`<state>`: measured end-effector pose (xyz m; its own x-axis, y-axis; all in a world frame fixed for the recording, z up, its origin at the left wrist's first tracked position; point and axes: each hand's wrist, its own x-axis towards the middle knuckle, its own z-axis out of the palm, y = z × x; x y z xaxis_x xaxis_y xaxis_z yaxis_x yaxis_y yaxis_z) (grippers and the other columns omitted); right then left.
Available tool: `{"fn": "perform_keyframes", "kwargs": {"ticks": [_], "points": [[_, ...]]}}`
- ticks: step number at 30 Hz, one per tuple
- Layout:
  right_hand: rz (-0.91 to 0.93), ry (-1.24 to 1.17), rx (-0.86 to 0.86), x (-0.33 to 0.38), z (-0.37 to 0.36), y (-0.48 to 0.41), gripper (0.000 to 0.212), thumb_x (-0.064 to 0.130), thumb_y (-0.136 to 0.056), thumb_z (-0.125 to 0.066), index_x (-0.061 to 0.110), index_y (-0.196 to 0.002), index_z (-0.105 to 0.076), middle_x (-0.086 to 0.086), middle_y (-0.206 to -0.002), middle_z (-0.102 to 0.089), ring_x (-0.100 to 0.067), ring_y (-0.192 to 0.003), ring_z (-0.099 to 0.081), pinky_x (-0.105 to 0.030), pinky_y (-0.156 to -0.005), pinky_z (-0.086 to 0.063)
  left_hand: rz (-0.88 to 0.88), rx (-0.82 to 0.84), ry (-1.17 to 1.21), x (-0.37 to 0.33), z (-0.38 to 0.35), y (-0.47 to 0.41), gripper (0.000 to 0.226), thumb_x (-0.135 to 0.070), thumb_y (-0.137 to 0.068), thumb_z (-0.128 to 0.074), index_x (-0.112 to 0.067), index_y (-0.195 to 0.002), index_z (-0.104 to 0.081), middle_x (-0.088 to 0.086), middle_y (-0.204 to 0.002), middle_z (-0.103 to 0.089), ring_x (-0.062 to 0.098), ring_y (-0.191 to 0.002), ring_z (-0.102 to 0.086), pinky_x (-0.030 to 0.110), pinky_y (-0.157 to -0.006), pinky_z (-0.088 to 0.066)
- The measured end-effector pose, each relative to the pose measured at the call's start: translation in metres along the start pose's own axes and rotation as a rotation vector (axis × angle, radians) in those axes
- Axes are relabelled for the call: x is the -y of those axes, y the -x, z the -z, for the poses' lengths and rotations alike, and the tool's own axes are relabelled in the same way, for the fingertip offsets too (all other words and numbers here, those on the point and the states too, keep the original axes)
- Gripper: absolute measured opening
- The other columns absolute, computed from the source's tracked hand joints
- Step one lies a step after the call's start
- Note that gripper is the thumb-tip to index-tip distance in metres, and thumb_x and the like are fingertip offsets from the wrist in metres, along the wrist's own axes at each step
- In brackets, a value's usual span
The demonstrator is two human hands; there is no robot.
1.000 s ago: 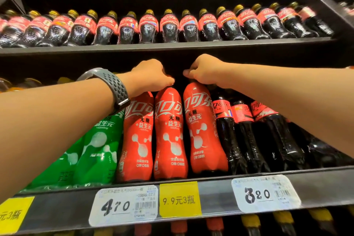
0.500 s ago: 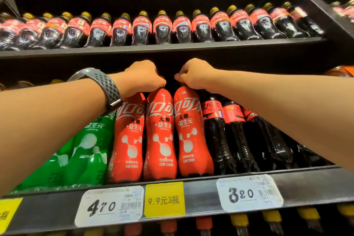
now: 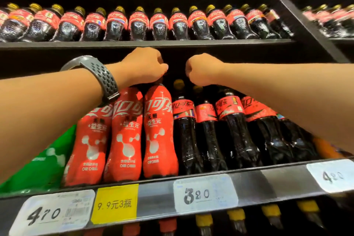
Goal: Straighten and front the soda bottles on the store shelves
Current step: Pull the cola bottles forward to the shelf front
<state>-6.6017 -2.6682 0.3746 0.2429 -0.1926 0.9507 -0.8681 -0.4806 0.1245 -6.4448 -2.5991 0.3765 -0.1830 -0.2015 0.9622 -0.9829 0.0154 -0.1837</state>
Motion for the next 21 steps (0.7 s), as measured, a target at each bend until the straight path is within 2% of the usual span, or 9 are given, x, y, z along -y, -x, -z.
{"fn": "perform_keyframes", "kwargs": {"ticks": [2,4,6,8,10,12,17,19,21], "points": [[0.015,0.119,0.033,-0.014,-0.006,0.007,0.029,0.022,-0.088,-0.049,0.014,-0.112,-0.063,-0.014,-0.113,-0.064,-0.034,-0.101,-0.060,-0.031,-0.073,-0.048,-0.036,0.037,-0.049,-0.018,-0.011,-0.003,0.036,-0.042,-0.088,-0.051,-0.015,-0.106,-0.067,0.011,-0.111,-0.066,0.033,-0.105,-0.058,0.039,-0.090,-0.048],[0.046,0.189,0.082,-0.021,-0.014,0.010,0.033,0.027,-0.093,-0.046,0.014,-0.120,-0.059,-0.015,-0.118,-0.061,-0.035,-0.106,-0.058,-0.031,-0.075,-0.045,-0.056,0.099,-0.117,-0.032,-0.022,-0.006,0.037,-0.039,-0.088,-0.050,-0.012,-0.107,-0.065,0.014,-0.114,-0.065,0.037,-0.106,-0.057,0.042,-0.091,-0.048],[0.059,0.227,0.142,-0.027,-0.023,0.011,0.039,0.032,-0.097,-0.042,0.014,-0.129,-0.054,-0.015,-0.125,-0.058,-0.034,-0.113,-0.055,-0.035,-0.089,-0.047,-0.053,0.166,-0.147,-0.042,-0.032,-0.009,0.036,-0.036,-0.090,-0.048,-0.009,-0.108,-0.063,0.017,-0.116,-0.063,0.038,-0.106,-0.058,0.040,-0.088,-0.049],[0.048,0.235,0.169,-0.031,-0.030,0.010,0.044,0.037,-0.099,-0.037,0.016,-0.136,-0.047,-0.014,-0.133,-0.053,-0.033,-0.123,-0.048,-0.043,-0.103,-0.038,-0.038,0.222,-0.174,-0.050,-0.038,-0.010,0.035,-0.032,-0.094,-0.044,-0.005,-0.108,-0.062,0.019,-0.117,-0.062,0.038,-0.105,-0.058,0.037,-0.083,-0.048],[0.038,0.223,0.176,-0.033,-0.034,0.006,0.046,0.041,-0.099,-0.035,0.017,-0.137,-0.045,-0.011,-0.136,-0.051,-0.031,-0.128,-0.043,-0.047,-0.109,-0.027,0.014,0.288,-0.166,-0.058,-0.042,-0.011,0.036,-0.025,-0.100,-0.038,0.000,-0.112,-0.061,0.020,-0.119,-0.061,0.036,-0.107,-0.057,0.034,-0.077,-0.043],[0.035,0.201,0.175,-0.033,-0.035,0.003,0.046,0.042,-0.099,-0.037,0.015,-0.135,-0.046,-0.011,-0.134,-0.052,-0.031,-0.127,-0.043,-0.048,-0.109,-0.026,0.042,0.323,-0.179,-0.062,-0.043,-0.011,0.034,-0.021,-0.100,-0.038,0.002,-0.111,-0.061,0.020,-0.117,-0.061,0.034,-0.106,-0.057,0.030,-0.070,-0.037],[0.011,0.090,0.095,-0.036,-0.035,-0.003,0.049,0.045,-0.095,-0.048,0.011,-0.131,-0.048,-0.012,-0.129,-0.055,-0.032,-0.120,-0.049,-0.040,-0.096,-0.041,0.044,0.292,-0.209,-0.060,-0.043,-0.019,0.028,-0.018,-0.096,-0.045,0.003,-0.102,-0.062,0.020,-0.110,-0.063,0.035,-0.101,-0.059,0.032,-0.065,-0.039],[-0.001,0.001,0.070,-0.039,-0.034,-0.006,0.048,0.041,-0.093,-0.054,0.007,-0.125,-0.053,-0.014,-0.124,-0.058,-0.032,-0.114,-0.053,-0.031,-0.082,-0.042,0.045,0.263,-0.198,-0.060,-0.042,-0.020,0.024,-0.016,-0.094,-0.047,0.002,-0.097,-0.062,0.021,-0.108,-0.064,0.035,-0.096,-0.060,0.029,-0.056,-0.037],[-0.035,-0.096,0.045,-0.043,-0.033,-0.008,0.046,0.039,-0.089,-0.059,0.005,-0.120,-0.057,-0.014,-0.119,-0.061,-0.031,-0.108,-0.057,-0.028,-0.075,-0.041,0.065,0.247,-0.145,-0.058,-0.041,-0.022,0.023,-0.017,-0.092,-0.050,0.002,-0.097,-0.062,0.020,-0.107,-0.065,0.032,-0.087,-0.059,0.027,-0.050,-0.035]]}}
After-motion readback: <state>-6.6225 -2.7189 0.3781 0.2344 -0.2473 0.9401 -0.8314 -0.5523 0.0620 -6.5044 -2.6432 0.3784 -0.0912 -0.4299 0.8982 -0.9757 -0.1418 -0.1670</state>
